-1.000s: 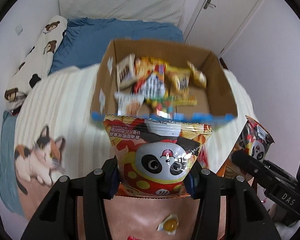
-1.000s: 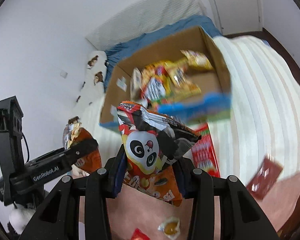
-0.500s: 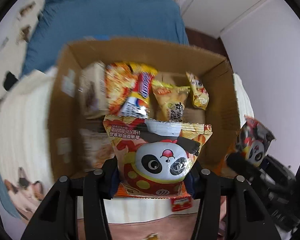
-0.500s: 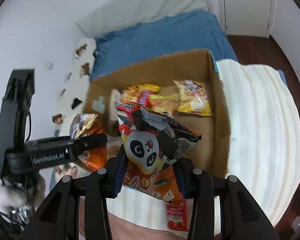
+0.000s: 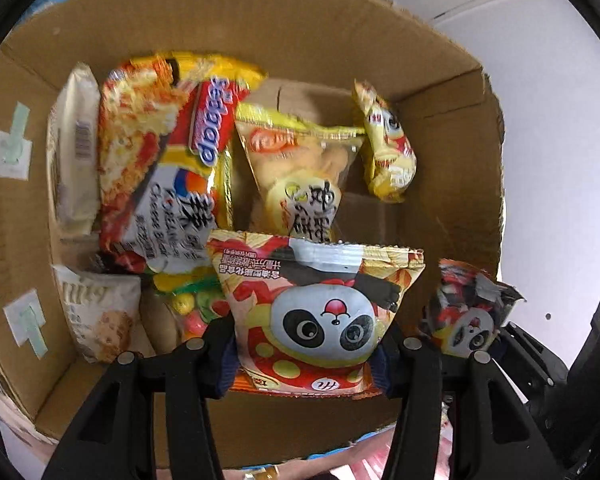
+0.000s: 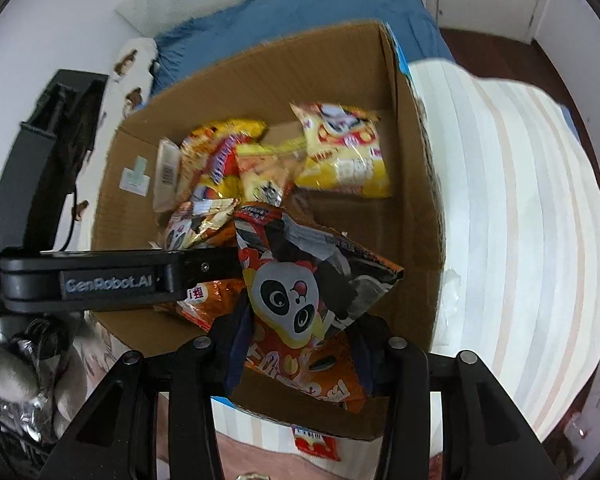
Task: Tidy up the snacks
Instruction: 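Open both tools to drop the panda bags into the box, then move both tools back down to the last two sachets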
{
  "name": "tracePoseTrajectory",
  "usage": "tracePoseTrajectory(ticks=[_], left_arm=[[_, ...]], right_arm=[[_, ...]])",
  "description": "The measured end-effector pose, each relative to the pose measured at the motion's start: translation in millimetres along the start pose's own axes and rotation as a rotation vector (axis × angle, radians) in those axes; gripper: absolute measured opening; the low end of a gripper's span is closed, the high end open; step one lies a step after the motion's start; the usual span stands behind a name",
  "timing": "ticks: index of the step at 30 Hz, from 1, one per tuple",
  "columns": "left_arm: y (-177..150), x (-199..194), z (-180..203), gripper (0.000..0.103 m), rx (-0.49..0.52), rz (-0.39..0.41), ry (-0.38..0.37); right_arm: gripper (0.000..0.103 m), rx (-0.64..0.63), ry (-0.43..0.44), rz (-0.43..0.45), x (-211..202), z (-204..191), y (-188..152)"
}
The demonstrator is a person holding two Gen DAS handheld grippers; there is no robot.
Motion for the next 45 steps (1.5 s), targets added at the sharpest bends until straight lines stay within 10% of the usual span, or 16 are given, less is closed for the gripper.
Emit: tracePoseTrajectory(ticks=[4,18,25,45], left_arm=[[1,-5,8,0.093,0.031,0.041,0.034],[-34,-58,2,0.102,0.042,0.232,0.099],[-61,-81,-19,0.102,0.033,0.372,0.255],[-208,-110,-31,0.102,0.01,0.707,0.418]], right_arm=[[0.085,0.001,-0.035,-0.047,7,-4,0],[0.098,0.006,-0.147,0.034,-10,-14,-8],[0.099,0.014,-0.192,0.139,-31,-21,-23],[0.099,-0.036,-0.224,0.428,-88,-69,-131]])
Point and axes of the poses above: each gripper's, at about its wrist camera, not at the fingertips, and x roughly the way its jaws point, z to its right, y to its top, the point moved 3 cm from there along x, roughly the way its jaws point, and after that the axes turned 10 degrees about -z, right-handed, at the moved point
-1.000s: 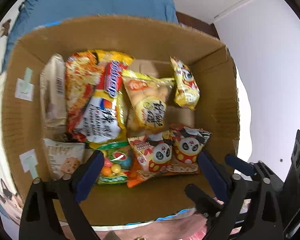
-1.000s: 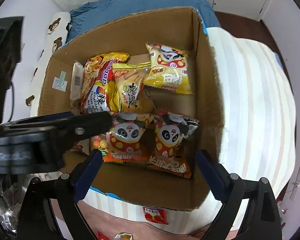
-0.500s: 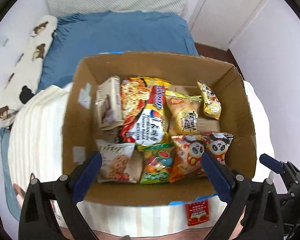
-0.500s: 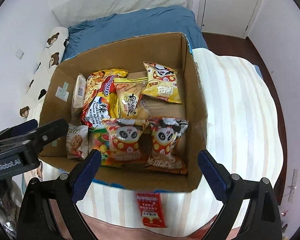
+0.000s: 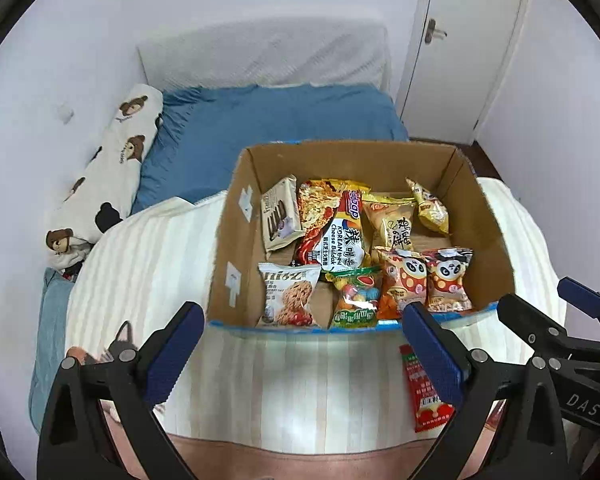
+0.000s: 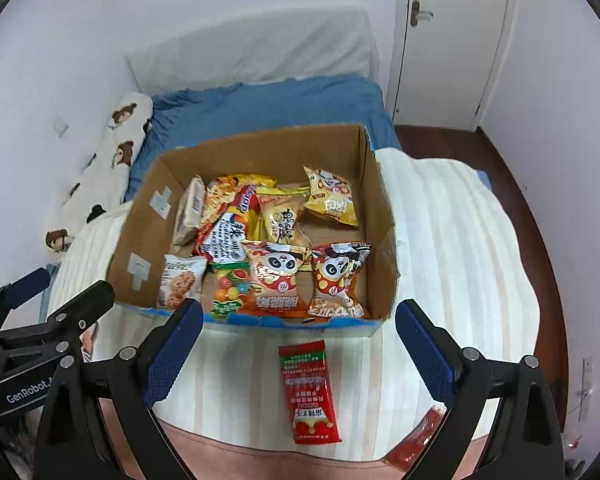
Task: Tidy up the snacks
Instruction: 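Move both tools back down to the last two sachets, then grasp the red sachet with left tool while right grasps brown sachet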
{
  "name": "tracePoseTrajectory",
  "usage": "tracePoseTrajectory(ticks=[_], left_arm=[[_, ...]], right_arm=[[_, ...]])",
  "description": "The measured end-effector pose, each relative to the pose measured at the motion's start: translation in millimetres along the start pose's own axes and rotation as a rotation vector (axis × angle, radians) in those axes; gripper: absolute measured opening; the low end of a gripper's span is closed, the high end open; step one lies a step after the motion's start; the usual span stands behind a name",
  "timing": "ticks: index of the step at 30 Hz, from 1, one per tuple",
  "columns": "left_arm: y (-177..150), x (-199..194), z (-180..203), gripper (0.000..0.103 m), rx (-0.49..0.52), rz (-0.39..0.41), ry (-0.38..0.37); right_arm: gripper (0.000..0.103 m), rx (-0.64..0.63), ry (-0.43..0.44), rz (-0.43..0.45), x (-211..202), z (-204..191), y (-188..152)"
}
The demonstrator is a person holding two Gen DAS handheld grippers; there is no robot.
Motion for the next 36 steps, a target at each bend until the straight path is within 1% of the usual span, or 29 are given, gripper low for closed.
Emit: tracePoseTrajectory(ticks=[3,11,13,16,19,23,24,26,27,28,30,32,34,36], left_arm=[[-13,-19,-3,0.102,-0.007,0.034,-0.007],[-47,-50,-3,0.102,-0.021,0.092,-0.009],[-55,-51,1,0.102,-0.018,0.09,-0.013],[-63,-41,8,0.102,-0.016,0.061,-0.019],[-74,-21,21,0.102,-0.015,0.001,-0.032],[-83,22,47,0.102,-0.022,-0.129,-0.094],[-84,38,55,0.102,-0.019,-0.172,-0.108],[-86,69,71,0.102,-0.015,-0.251,-0.142],[-87,86,80,0.102,-0.01,-0.291,-0.146],[-90,105,90,0.102,-0.005,-0.34,-0.168],[-92,138,107,0.102,-0.007,-0.428,-0.199],[-94,163,119,0.102,-0.017,-0.484,-0.216],[-92,184,130,0.102,-0.036,-0.519,-0.23],[-91,202,141,0.102,-0.039,-0.543,-0.24]], right_arm=[[0.099,0.004,0.012,0.029,-19,-1,-14],[0.099,0.022,0.07,0.071,-55,0,-51],[0.099,0.037,0.095,0.065,-58,3,-61],[0.099,0.072,0.119,0.049,-56,13,-76],[0.099,0.149,0.13,0.008,-41,38,-95],[0.099,0.281,0.119,-0.074,-7,83,-115],[0.099,0.325,0.1,-0.102,6,99,-124],[0.099,0.372,0.074,-0.13,25,119,-134],[0.099,0.395,0.06,-0.149,36,130,-140],[0.099,0.429,0.051,-0.18,51,142,-147],[0.099,0.482,0.058,-0.212,71,157,-157],[0.099,0.556,0.069,-0.227,89,174,-171],[0.099,0.621,0.066,-0.229,102,187,-182],[0.099,0.678,0.087,-0.232,113,196,-190]])
Point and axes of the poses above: each gripper's, at about its wrist camera, not at the fingertips, and x roughly the way its jaws point, z to its right, y to its top, the point moved 3 cm from there along x, roughly the way its jaws point, and after that the axes turned 10 degrees about -z, right-handed, at the moved point
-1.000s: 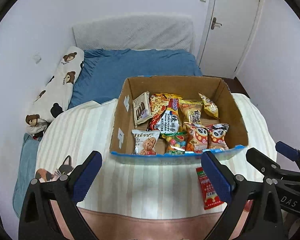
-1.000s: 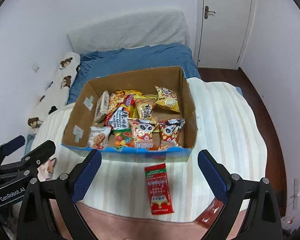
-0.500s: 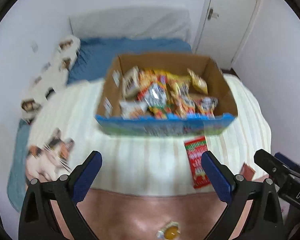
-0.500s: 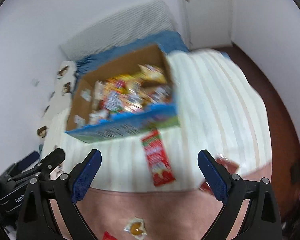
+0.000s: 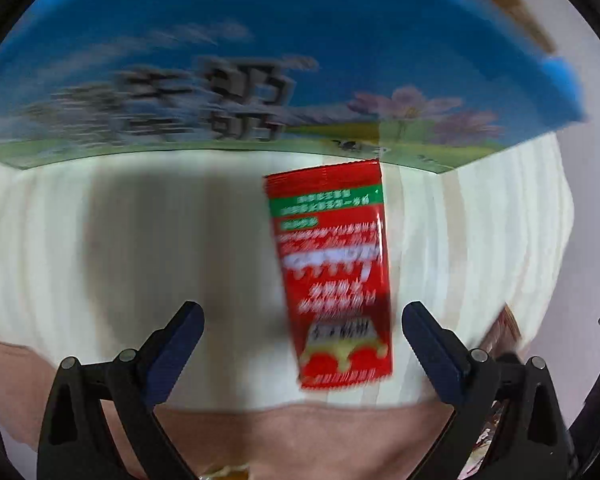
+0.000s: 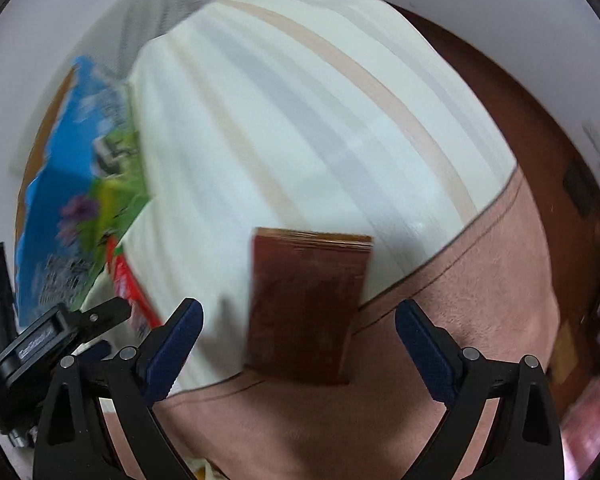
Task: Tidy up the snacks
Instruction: 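Grasp the red sachet with left tool while right grasps brown sachet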
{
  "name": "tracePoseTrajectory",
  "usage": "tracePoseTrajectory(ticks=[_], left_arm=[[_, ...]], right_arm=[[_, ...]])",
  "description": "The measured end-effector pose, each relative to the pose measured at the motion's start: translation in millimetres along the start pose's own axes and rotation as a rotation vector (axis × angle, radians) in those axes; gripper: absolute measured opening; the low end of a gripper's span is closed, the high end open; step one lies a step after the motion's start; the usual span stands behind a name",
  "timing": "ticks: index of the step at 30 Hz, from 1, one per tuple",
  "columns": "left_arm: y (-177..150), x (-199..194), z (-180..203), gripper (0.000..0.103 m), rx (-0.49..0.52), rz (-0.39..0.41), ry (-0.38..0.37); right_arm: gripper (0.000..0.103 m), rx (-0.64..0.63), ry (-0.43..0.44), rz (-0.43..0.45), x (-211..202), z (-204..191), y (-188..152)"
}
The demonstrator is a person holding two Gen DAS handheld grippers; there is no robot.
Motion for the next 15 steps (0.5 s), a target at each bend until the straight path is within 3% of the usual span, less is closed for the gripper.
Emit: tracePoseTrajectory(ticks=[3,6,8,10,11,12,15], left_arm=[[8,15,10,0.102,0.014,-0.015,0.037],[9,16,16,0.1,0.031,0.022,0.054],[7,12,19,0.088,0.042,0.05,0.071],[2,10,20,0.063,0.069,0.076,0.108],[-1,9,20,0.059,0.082,0.083,0.14],[-4,8,18,0.058,0.091,0.086,0.156],[-17,7,6,0.056,0.116,0.064,0.177]], right_arm=[[0.099,0.026,0.015,0.012,9,6,3],[0.098,0.01,-0.01,0.023,16,4,6],[0.092,-0.015,-0.029,0.024,20,-3,7],[0.08,-0.041,-0.04,0.04,19,-11,5],[0.069,-0.053,-0.052,0.055,18,-15,4],[0.065,-0.066,-0.062,0.067,16,-20,1],[0.061,-0.103,-0.06,0.08,17,-26,-7]])
Point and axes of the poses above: each gripper's, at about its wrist camera, not at the fingertips, and x roughly the way its jaws point, z to its right, y to its top, the point moved 3 cm from there along x, roughly the way its jaws point, and after that the axes turned 10 degrees about -z, right-handed, at the moved point
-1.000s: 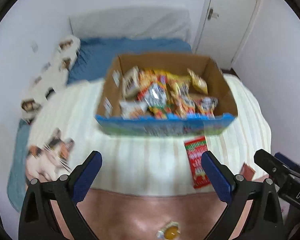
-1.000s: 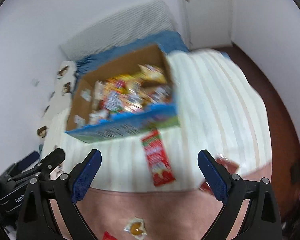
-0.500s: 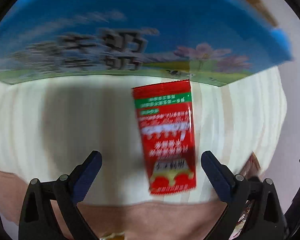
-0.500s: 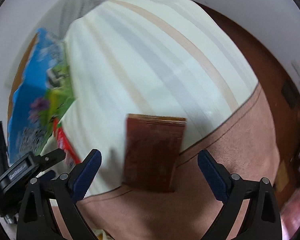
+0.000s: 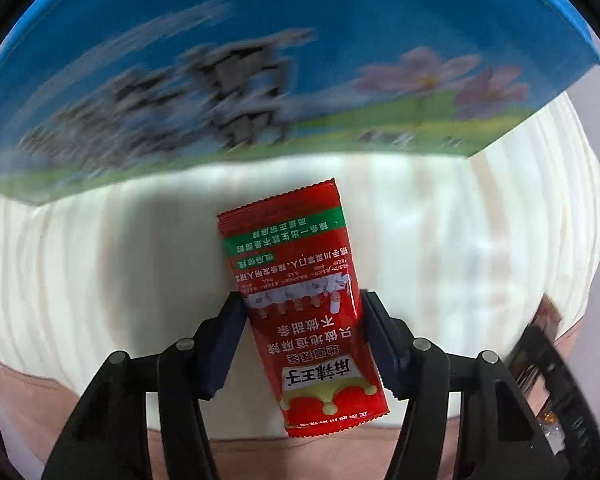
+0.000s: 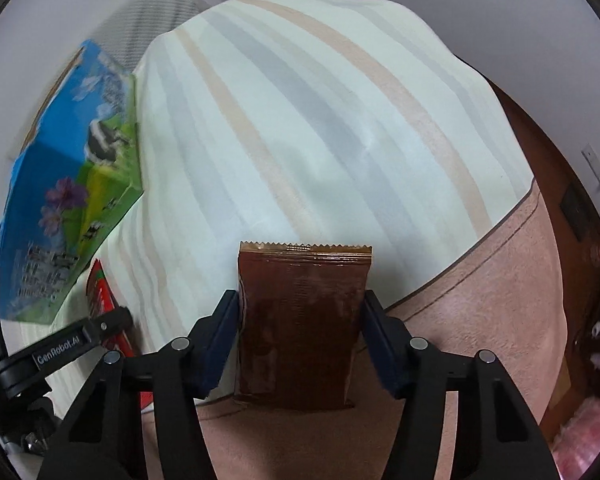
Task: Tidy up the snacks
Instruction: 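Grasp the red sachet with left tool while right grasps brown sachet, then carry the red and brown sachets up over the cardboard box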
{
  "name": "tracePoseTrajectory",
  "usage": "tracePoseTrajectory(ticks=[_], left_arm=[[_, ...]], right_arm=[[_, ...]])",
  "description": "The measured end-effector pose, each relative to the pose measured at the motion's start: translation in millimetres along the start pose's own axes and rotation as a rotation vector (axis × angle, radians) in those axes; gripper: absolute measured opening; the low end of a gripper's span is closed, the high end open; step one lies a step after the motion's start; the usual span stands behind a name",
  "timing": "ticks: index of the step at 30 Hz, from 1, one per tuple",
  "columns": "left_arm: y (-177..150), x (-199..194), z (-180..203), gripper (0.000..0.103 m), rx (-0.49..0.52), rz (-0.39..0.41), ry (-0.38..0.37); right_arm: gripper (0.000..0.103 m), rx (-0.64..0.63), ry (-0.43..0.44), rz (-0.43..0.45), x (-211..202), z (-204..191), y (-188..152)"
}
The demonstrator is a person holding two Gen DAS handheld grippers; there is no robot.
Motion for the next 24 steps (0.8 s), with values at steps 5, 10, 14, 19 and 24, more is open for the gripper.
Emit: tracePoseTrajectory(ticks=[5,10,14,19,24], left_arm=[[-32,-4,-29,0.056,-0.037,-0.018,0.006],[-65,-2,-64,0.056,-0.066,-0.035,0.063],[-81,7,-84,0.056,-0.107,-0.048,0.068],[-86,18,-88,0.06,-0.144,-0.085,-0.001],[-97,29,-100,0.067,-0.171,-0.105,-0.05]], right_arm=[[0.059,-0.07,0.02,-0.03,1,-14,-21],[0.059,-0.147,0.052,-0.077,2,-33,-53],[0.059,-0.204,0.031,-0.1,6,-49,-68],[0.066,-0.153,0.027,-0.185,19,-43,-68],[0.071,-0.164,0.004,-0.219,20,-44,-69]])
Point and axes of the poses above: each gripper's, at about its wrist camera, not at the fingertips, and x roughly the way its jaws point, z to its right, y to its top, the point moved 3 cm from there along x, roughly the way its jaws point, and after that the axes turned 10 degrees about -z, right-handed, at the moved point
